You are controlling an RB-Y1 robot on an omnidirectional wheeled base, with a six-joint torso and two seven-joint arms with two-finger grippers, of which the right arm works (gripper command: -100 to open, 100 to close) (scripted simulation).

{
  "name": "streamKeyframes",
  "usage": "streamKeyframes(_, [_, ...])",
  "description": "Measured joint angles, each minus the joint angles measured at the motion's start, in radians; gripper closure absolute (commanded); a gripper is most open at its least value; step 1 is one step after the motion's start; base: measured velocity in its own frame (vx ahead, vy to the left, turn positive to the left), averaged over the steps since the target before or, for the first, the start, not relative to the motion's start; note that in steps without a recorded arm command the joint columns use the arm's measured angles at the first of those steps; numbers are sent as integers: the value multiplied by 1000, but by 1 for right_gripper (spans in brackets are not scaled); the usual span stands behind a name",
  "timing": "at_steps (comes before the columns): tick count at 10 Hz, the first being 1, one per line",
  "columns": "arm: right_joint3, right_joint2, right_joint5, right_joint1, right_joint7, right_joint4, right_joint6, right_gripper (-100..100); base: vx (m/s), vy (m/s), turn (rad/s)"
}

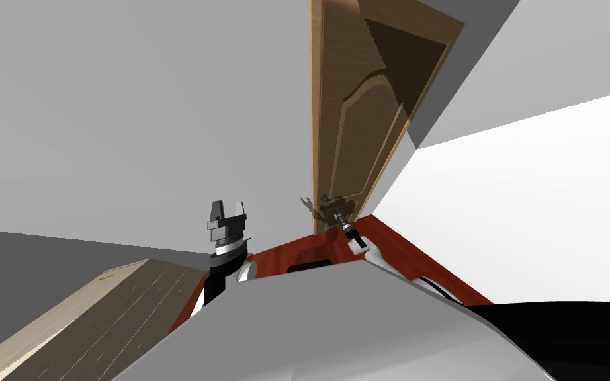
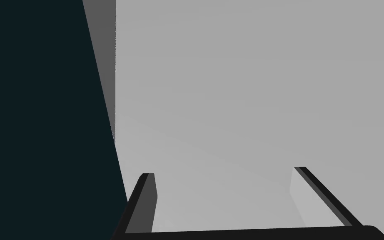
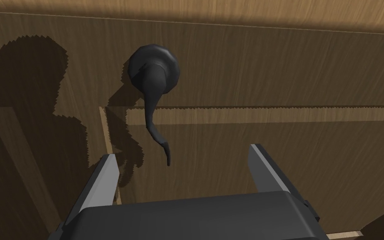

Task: Pull the door open

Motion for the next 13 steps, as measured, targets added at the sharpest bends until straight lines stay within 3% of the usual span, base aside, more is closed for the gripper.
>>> streamKeyframes(6, [9, -18, 0, -38, -7, 94, -17, -100, 43, -64, 84])
streamKeyframes(12, [-31, -37, -36, -98, -3, 217, -70, -100, 52, 8, 127])
streamKeyframes(13, [-35, -38, -39, -94, -1, 218, -70, -100, 12, 0, -2])
